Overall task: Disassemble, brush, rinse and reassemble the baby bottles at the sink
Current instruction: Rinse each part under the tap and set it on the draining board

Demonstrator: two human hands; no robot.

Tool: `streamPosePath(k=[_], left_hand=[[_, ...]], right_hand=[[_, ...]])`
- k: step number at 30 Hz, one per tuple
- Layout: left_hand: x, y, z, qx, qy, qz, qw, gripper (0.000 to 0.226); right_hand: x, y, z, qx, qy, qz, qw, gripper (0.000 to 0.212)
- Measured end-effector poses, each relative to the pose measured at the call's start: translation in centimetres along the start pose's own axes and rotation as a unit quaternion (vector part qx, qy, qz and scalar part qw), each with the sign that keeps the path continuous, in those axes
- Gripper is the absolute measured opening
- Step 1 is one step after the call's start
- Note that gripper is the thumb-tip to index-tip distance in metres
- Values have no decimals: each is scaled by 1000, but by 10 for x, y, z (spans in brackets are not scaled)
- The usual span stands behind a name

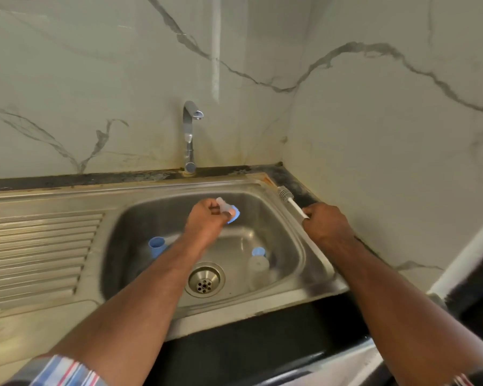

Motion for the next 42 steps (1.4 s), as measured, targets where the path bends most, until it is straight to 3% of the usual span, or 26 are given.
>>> streamPosePath(k=[7, 15, 19, 22, 26, 30, 35, 38, 42], left_hand=[[-3, 71, 5, 47, 30, -81, 995, 38], [-3, 91, 6, 55, 45, -136, 988, 35], [2, 77, 0, 59, 48, -160, 984, 37], [8, 63, -6, 71, 53, -180, 980, 37], [15, 48, -13, 97, 46, -226, 968, 43], [25, 30, -21, 112, 34, -245, 962, 53], [45, 12, -38, 101, 7, -249, 963, 52], [53, 12, -45, 111, 5, -277, 954, 61], [63, 2, -54, 81, -1, -290, 954, 52]], right_hand=[[-36, 4, -18, -25, 4, 58, 998, 26], [-51, 2, -28, -43, -15, 158, 986, 31], [-25, 0, -28, -87, -43, 97, 991, 30], [12, 14, -33, -21, -116, -22, 993, 36], [69, 38, -31, 113, -181, -158, 964, 49], [114, 64, -43, 131, -207, -70, 967, 18], [143, 89, -56, 172, -202, -48, 963, 8], [145, 105, -68, 166, -210, 46, 962, 16], [139, 137, -75, 236, -260, 191, 916, 28]])
Point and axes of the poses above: each hand's wrist, its own z-axis away from the middle knuckle, its own y-axis out of the palm, x = y × z, the point moved 4 cm from there along -z, towards the middle knuckle, and after that the axes turned 1 degree about x, right-handed, at the moved point
